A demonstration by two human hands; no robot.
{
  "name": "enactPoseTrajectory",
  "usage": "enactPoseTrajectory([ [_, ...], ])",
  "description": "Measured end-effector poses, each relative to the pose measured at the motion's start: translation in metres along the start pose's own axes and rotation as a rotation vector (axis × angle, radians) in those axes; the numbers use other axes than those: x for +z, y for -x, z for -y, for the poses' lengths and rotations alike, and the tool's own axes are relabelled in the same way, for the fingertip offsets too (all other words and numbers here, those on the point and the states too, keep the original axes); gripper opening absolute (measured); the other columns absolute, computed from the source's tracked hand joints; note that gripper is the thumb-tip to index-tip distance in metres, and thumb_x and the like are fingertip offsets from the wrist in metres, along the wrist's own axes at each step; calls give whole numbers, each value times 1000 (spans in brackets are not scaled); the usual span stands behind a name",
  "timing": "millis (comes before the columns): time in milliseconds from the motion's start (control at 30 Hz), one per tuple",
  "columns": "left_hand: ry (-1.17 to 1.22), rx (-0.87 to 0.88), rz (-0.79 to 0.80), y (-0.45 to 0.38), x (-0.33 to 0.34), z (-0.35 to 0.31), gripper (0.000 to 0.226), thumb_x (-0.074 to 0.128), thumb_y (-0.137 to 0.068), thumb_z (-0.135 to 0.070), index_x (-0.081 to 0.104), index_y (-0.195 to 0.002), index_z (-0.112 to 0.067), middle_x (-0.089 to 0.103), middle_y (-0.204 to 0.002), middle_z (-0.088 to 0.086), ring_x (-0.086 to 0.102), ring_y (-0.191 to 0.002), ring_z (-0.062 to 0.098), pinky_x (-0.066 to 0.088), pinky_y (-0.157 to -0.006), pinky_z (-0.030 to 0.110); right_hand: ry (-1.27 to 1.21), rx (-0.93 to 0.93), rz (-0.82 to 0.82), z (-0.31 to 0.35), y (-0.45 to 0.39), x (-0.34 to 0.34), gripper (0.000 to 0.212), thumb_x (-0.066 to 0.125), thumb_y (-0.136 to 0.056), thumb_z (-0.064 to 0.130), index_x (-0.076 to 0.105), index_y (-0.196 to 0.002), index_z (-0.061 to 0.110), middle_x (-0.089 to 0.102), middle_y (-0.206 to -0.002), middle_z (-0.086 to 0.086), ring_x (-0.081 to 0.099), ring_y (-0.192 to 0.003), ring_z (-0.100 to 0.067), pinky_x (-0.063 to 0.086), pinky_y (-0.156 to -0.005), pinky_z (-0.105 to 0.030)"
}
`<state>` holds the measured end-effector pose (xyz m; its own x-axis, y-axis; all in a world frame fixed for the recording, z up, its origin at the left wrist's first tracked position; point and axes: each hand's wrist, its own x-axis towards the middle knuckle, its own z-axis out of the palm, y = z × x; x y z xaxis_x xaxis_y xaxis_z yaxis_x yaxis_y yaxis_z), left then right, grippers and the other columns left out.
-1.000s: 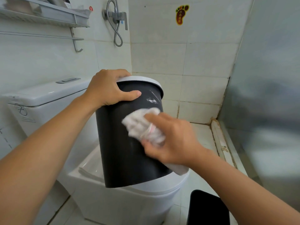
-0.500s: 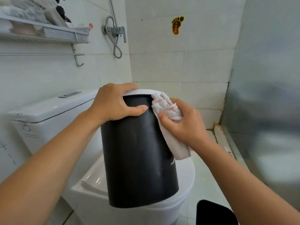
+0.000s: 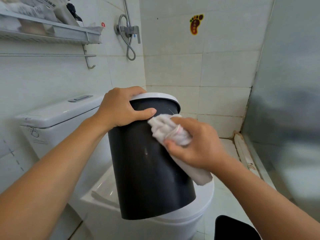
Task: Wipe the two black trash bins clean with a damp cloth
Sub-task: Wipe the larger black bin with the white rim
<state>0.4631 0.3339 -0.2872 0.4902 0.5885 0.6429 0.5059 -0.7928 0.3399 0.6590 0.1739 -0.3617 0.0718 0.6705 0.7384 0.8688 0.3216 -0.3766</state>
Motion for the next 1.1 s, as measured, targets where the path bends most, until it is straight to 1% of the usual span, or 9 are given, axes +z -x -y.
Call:
enactPoseTrajectory([
  [100, -24, 23, 14, 1, 0, -6, 56, 64, -63, -78, 71, -103, -39, 73, -89, -17, 67, -87, 12, 51, -82, 30, -113, 258, -42, -7, -19, -3, 25, 70, -82, 51, 67, -101, 35, 72, -81, 10, 68, -77, -13, 58, -71, -41],
  [200, -10, 14, 28, 2, -3, -5, 46, 68, -66, -73, 69, -100, -43, 72, -89, -17, 67, -87, 11, 52, -81, 30, -183, 332, -52, -10, -25, -6, 17, 71, -87, 43, 66, -90, 27, 70, -77, 4, 67, -74, -19, 59, -71, -46],
  [267, -17, 1, 22, 2, -3, -3, 43, 70, -69, -71, 68, -98, -40, 72, -89, -15, 67, -88, 13, 53, -81, 32, -162, 266, -11, -7, -20, -5, 15, 72, -85, 42, 68, -94, 32, 70, -78, 6, 67, -74, -16, 57, -68, -41],
  [433, -86, -89, 1, -1, -4, 9, 50, 65, -70, -72, 71, -100, -33, 73, -93, -12, 66, -93, 20, 55, -87, 41, 35, -96, 265, 16, 5, -5, 41, 71, -76, 53, 68, -112, 35, 69, -90, 12, 64, -76, -14, 53, -65, -37],
  [600, -115, -88, 3, -3, -3, 8, 50, 62, -70, -74, 69, -97, -32, 71, -91, -11, 64, -91, 21, 54, -85, 40, 283, -447, 536, 41, 24, -6, 36, 58, -81, 61, 64, -109, 39, 59, -86, 14, 55, -69, -17, 46, -57, -33],
  [733, -86, -75, 11, -2, -3, 6, 50, 64, -69, -74, 71, -96, -32, 72, -88, -11, 65, -90, 20, 55, -86, 43, 241, -336, 335, 35, 22, -1, 42, 63, -79, 62, 65, -114, 39, 60, -86, 12, 57, -66, -17, 48, -53, -34],
  [867, -65, -42, 13, -1, -3, 2, 47, 68, -71, -70, 72, -98, -32, 73, -89, -10, 66, -91, 20, 55, -86, 42, 96, -1, 7, 18, -1, 9, 40, 65, -78, 58, 68, -110, 34, 66, -84, 11, 62, -72, -14, 54, -61, -37],
  [967, -108, -23, -2, -2, -1, -3, 49, 65, -71, -74, 71, -100, -35, 73, -92, -11, 65, -93, 21, 54, -86, 39, -21, 229, -35, 2, -13, 9, 27, 69, -83, 50, 67, -105, 34, 70, -82, 12, 65, -76, -9, 56, -68, -38],
  [1100, -153, -47, -8, -7, 2, -1, 52, 61, -68, -77, 69, -100, -37, 72, -96, -11, 64, -95, 22, 52, -85, 39, 47, 74, 34, 4, 0, 6, 39, 66, -80, 55, 67, -114, 36, 69, -89, 12, 66, -78, -13, 56, -67, -39],
])
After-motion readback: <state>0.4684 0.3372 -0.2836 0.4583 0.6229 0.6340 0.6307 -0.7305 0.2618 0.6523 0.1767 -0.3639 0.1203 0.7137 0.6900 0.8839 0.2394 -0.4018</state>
